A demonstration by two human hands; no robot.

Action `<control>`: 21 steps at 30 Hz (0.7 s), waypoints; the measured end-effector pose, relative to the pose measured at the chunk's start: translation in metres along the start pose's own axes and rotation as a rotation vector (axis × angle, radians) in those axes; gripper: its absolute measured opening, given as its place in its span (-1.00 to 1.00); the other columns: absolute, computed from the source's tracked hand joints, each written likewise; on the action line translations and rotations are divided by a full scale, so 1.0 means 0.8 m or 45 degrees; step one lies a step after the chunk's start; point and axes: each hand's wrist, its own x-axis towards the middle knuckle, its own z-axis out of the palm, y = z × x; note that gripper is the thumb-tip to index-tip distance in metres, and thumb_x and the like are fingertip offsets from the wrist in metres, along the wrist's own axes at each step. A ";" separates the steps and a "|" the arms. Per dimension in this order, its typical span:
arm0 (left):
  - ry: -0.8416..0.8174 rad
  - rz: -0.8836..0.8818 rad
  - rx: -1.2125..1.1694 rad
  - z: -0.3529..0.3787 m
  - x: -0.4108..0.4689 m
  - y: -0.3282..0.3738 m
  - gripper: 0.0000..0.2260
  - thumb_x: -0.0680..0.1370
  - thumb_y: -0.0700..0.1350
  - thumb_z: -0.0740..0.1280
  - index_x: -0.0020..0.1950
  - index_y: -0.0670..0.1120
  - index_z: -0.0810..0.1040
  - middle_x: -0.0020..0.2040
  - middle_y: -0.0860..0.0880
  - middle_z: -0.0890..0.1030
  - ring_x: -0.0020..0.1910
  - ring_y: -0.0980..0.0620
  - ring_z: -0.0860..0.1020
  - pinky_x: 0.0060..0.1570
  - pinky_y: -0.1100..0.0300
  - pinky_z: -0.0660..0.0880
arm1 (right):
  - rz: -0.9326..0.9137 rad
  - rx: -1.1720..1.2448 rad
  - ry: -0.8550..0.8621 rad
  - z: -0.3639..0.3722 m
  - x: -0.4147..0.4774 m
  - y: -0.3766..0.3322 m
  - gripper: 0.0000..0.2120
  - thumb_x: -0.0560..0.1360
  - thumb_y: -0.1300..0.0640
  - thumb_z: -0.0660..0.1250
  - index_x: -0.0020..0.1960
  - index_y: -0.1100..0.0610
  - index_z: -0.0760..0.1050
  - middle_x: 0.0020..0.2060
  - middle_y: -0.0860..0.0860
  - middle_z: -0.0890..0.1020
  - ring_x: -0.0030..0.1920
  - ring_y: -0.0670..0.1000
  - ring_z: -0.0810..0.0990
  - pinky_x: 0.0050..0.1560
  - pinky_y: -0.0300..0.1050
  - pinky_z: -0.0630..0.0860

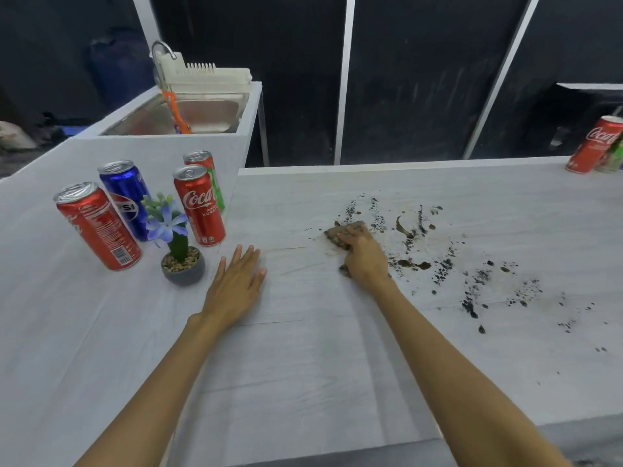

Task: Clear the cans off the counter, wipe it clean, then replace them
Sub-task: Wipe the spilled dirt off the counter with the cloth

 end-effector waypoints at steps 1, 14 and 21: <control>-0.001 -0.003 -0.001 -0.003 -0.004 -0.005 -0.53 0.63 0.04 -0.05 0.52 -0.07 -0.02 0.55 0.01 -0.03 0.52 0.09 -0.14 0.45 0.14 -0.25 | 0.085 0.095 0.031 -0.004 0.003 -0.005 -0.42 0.42 0.47 0.09 0.32 0.06 0.45 0.39 0.05 0.35 0.32 0.13 0.40 0.23 0.04 0.46; -0.024 0.082 -0.134 0.004 0.009 0.003 -0.52 0.64 0.02 -0.04 0.52 -0.08 -0.02 0.55 0.00 -0.02 0.52 0.09 -0.15 0.46 0.14 -0.26 | -0.179 -0.187 -0.028 0.038 -0.044 -0.020 -0.57 0.58 0.20 0.04 0.44 0.08 0.27 0.49 0.00 0.19 0.53 0.06 -0.04 0.49 -0.03 0.06; -0.013 0.053 -0.213 0.001 0.017 0.000 -0.51 0.63 0.04 -0.02 0.52 -0.07 -0.02 0.55 0.02 -0.05 0.51 0.11 -0.17 0.47 0.14 -0.26 | 0.176 0.182 0.218 -0.010 0.005 0.009 -0.52 0.45 0.43 0.07 0.31 0.20 0.45 0.37 0.10 0.41 0.42 0.11 0.28 0.39 -0.03 0.29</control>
